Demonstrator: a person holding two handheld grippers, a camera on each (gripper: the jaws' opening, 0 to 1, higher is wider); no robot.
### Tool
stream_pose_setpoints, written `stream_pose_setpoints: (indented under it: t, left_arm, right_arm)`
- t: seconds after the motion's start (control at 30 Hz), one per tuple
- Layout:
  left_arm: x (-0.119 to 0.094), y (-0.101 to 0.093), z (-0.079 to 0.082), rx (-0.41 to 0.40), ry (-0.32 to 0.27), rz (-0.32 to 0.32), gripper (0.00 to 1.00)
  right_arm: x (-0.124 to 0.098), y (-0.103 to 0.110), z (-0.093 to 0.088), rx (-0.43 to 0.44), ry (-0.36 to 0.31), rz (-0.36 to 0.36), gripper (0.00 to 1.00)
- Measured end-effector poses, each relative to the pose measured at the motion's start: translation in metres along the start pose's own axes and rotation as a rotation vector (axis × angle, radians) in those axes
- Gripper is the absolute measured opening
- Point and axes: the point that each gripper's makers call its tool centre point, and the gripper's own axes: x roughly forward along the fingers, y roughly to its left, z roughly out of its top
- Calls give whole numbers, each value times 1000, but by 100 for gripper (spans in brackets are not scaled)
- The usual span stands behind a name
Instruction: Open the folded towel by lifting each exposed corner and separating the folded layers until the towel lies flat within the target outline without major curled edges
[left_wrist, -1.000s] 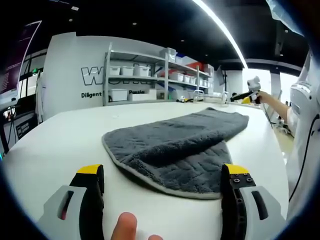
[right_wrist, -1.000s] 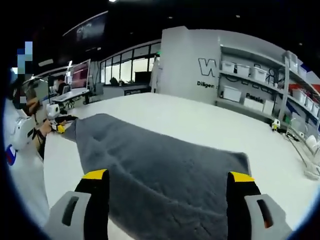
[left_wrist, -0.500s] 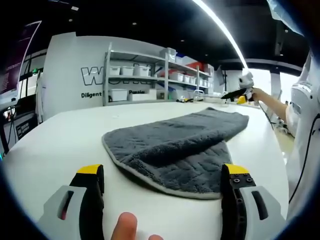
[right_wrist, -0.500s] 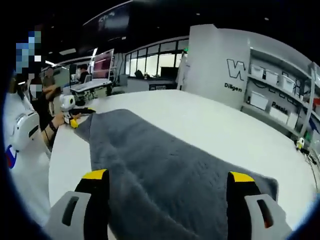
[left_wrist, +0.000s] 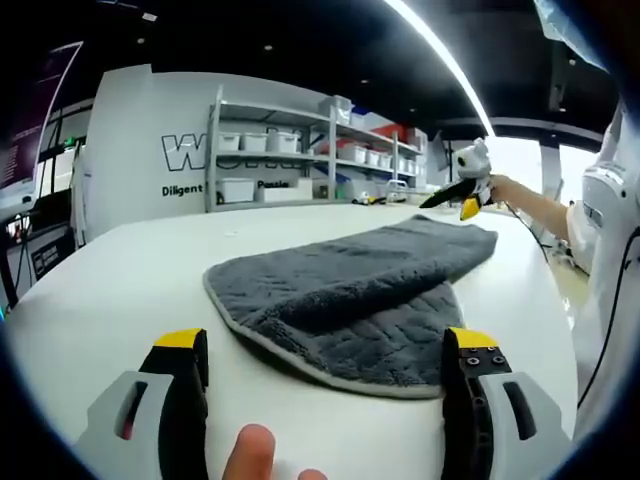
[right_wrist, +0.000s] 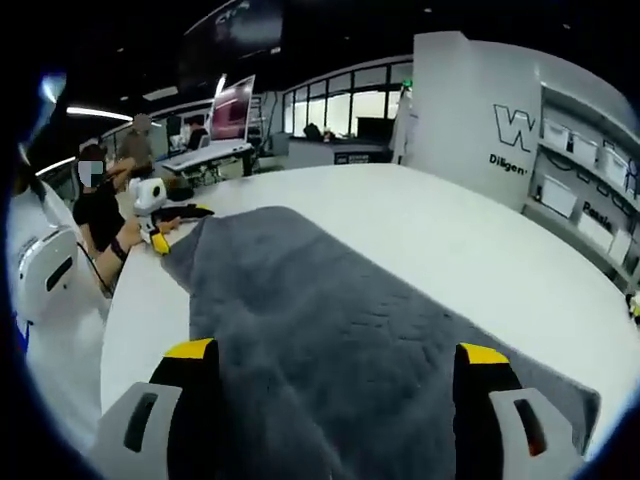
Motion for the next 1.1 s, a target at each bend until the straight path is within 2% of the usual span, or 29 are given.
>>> stream_pose_setpoints:
  t: [0.2,0.33,0.37,0.6,0.93,1.1]
  left_arm:
    - [0,-1,0,3,2,-4,96]
    - [0,-1,0,5,2,-5,96]
    - [0,-1,0,5,2,-5,96]
    - [0,-2,-1,9,3,-9,96]
    - [0,-2,0,9,3,-9,96]
    - [1,-3,0,9,3,-10,96]
  right_arm:
    - [17,0,-7,76,28,2,99]
    - [20,-7,-6,95,18,-24,99]
    - [21,-14,-9,107,22,-50,99]
    - [29,-29,-21,114,58,-106,98]
    - [44,-31,-39,82,138,-128,99]
    - [47,-33,-40,104,138,-126,99]
